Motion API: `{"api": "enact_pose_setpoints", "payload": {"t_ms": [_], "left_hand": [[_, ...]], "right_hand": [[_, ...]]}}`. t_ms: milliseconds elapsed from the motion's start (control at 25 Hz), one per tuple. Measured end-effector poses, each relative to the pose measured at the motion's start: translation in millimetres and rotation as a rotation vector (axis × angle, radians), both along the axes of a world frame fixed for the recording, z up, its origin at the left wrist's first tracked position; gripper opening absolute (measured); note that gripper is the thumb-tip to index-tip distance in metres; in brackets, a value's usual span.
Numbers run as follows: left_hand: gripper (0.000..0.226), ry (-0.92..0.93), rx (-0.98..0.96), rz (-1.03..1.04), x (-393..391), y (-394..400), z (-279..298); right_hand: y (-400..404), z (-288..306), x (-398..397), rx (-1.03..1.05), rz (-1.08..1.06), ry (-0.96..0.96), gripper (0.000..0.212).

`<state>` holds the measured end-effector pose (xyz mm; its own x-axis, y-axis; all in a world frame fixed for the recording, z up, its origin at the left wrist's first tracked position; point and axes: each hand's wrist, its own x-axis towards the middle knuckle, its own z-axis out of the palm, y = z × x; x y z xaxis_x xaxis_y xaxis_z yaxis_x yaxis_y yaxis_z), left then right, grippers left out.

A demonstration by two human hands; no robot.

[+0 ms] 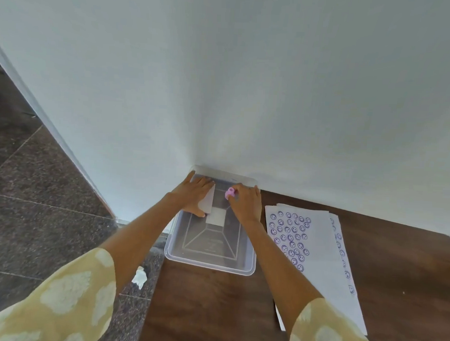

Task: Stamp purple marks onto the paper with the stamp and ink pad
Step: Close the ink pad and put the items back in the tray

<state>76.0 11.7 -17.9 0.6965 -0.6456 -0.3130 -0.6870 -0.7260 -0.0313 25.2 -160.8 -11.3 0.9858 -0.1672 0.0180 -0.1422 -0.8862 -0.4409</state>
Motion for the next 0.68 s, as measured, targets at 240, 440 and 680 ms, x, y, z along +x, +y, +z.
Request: {"api": "enact_pose_setpoints", "payload": {"t_ms": [240,440,680], "left_hand": [[0.057,-0.158,-0.264,0.220,-53,-11,-15],[0.054,-0.174,-0.212,0.257,-62,-14,-24],[0.060,-0.170,-0.133,0.270,-57,-15,-26]], "right_hand": [[2,-5,7,0.003,0.006,-0.029,0.019],[5,-7,5,0.052,-0.007,-0.023,0.020],[9,-9,9,0.088,-0.055,0.007,0.022]]}}
